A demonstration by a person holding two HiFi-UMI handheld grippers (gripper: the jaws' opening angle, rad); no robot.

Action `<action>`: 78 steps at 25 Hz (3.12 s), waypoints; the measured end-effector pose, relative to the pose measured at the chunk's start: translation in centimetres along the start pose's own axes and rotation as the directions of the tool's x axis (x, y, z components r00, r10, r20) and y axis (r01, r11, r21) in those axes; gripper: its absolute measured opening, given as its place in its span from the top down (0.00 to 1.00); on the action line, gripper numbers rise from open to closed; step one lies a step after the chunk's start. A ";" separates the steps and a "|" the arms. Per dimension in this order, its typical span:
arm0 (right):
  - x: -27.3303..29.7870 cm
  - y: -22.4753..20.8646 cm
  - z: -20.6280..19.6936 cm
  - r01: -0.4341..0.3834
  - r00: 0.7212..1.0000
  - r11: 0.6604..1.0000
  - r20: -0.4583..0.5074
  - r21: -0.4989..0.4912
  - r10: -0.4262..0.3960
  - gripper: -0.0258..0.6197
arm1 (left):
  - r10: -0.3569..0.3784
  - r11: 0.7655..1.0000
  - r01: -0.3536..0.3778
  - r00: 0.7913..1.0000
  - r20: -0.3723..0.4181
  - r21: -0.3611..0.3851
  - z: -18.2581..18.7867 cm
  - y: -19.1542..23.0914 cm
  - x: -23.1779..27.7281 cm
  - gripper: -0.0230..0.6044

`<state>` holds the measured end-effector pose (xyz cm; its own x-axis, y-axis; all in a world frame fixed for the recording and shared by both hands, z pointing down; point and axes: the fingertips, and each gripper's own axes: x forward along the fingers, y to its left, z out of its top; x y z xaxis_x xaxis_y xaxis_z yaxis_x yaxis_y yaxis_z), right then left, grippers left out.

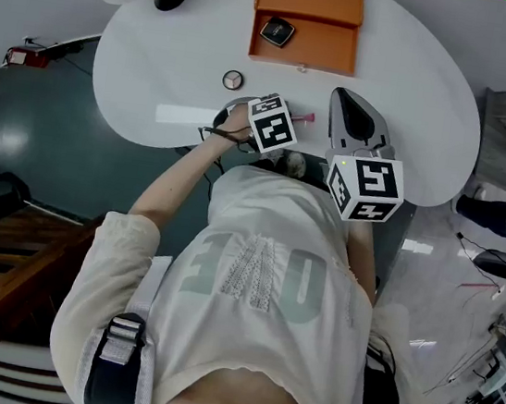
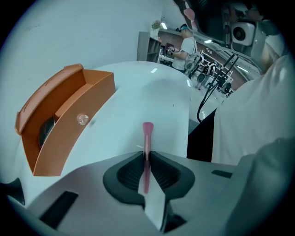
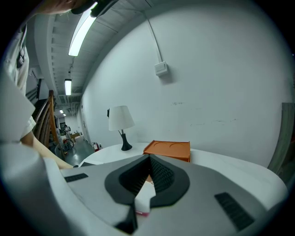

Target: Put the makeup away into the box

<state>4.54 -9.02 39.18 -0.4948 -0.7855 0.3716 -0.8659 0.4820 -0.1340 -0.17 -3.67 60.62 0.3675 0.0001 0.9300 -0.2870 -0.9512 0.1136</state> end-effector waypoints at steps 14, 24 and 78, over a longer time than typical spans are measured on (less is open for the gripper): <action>0.0 -0.9 0.0 0.022 1.000 1.000 -0.005 0.011 -0.022 0.96 | 0.038 0.939 0.085 0.938 0.345 -0.334 3.2 1.4 -4.6 0.88; 0.2 -1.7 -0.1 0.036 0.999 0.999 -0.005 0.029 -0.036 0.96 | 0.349 0.845 -0.016 0.774 0.528 -0.535 7.7 6.5 -15.0 0.89; -0.2 -3.5 4.1 0.092 0.991 0.995 0.099 -0.039 -0.087 0.96 | 0.516 0.829 -0.265 0.702 0.491 -0.492 11.9 11.8 -19.9 0.95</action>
<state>7.34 -12.17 35.81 -0.4220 -0.8591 0.2894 -0.9040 0.4228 -0.0634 -0.33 -18.61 39.24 0.5443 -0.6422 0.5397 -0.7708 -0.6368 0.0197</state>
